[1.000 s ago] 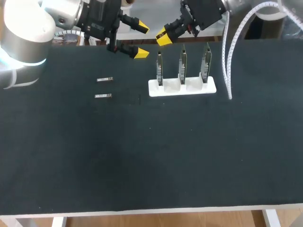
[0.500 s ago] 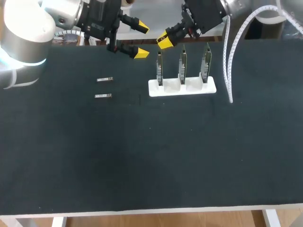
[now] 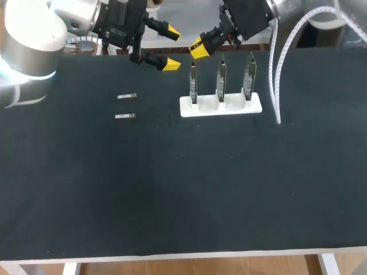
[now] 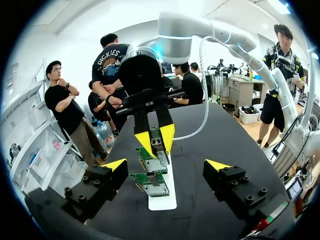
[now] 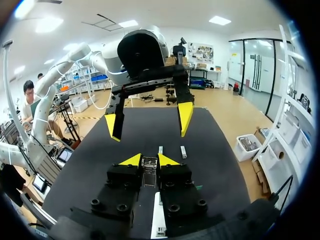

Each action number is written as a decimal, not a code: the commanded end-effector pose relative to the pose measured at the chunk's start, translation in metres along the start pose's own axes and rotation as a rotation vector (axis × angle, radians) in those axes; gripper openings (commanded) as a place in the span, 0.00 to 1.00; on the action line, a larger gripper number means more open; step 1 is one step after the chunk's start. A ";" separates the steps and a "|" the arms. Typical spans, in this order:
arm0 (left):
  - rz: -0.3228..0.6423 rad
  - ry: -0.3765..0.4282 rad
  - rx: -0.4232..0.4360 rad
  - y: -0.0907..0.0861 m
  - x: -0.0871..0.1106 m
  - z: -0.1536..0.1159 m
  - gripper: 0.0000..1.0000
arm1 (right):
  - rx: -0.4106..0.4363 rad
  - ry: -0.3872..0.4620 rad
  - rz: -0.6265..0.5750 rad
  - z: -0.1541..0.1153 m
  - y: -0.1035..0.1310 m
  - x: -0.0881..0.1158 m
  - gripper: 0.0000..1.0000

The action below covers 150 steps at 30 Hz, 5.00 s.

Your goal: Pick up the optical module with the left hand, and insert it into the network port with the right hand.

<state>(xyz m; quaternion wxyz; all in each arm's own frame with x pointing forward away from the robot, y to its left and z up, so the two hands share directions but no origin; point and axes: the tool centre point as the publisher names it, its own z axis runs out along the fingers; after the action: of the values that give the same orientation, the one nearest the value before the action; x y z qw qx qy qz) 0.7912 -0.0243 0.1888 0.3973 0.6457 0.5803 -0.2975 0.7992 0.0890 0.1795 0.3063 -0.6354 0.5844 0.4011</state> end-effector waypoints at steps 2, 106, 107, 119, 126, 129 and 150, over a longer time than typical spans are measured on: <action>-0.001 0.005 0.002 0.001 -0.001 0.000 1.00 | -0.013 0.004 -0.006 0.002 -0.014 -0.002 0.00; -0.001 0.005 0.002 0.001 -0.001 0.000 1.00 | -0.007 -0.008 0.034 0.009 -0.036 0.007 0.00; -0.001 0.005 0.002 0.001 -0.001 0.000 1.00 | -0.006 -0.009 0.034 0.009 -0.036 0.007 0.00; -0.001 0.005 0.002 0.001 -0.001 0.000 1.00 | -0.014 -0.003 0.044 0.011 -0.038 0.011 0.00; -0.001 0.005 0.002 0.001 -0.001 0.000 1.00 | -0.023 0.000 0.051 0.012 -0.038 0.014 0.00; -0.001 0.005 0.002 0.001 -0.001 0.000 1.00 | -0.025 0.001 0.047 0.012 -0.038 0.013 0.00; -0.001 0.005 0.002 0.001 -0.001 0.000 1.00 | -0.021 0.003 0.015 0.006 -0.032 0.003 0.00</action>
<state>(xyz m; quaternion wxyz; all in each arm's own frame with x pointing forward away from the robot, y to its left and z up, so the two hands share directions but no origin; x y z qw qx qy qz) 0.7911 -0.0243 0.1887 0.3973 0.6457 0.5802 -0.2975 0.8234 0.0968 0.1701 0.3050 -0.6303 0.5905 0.4013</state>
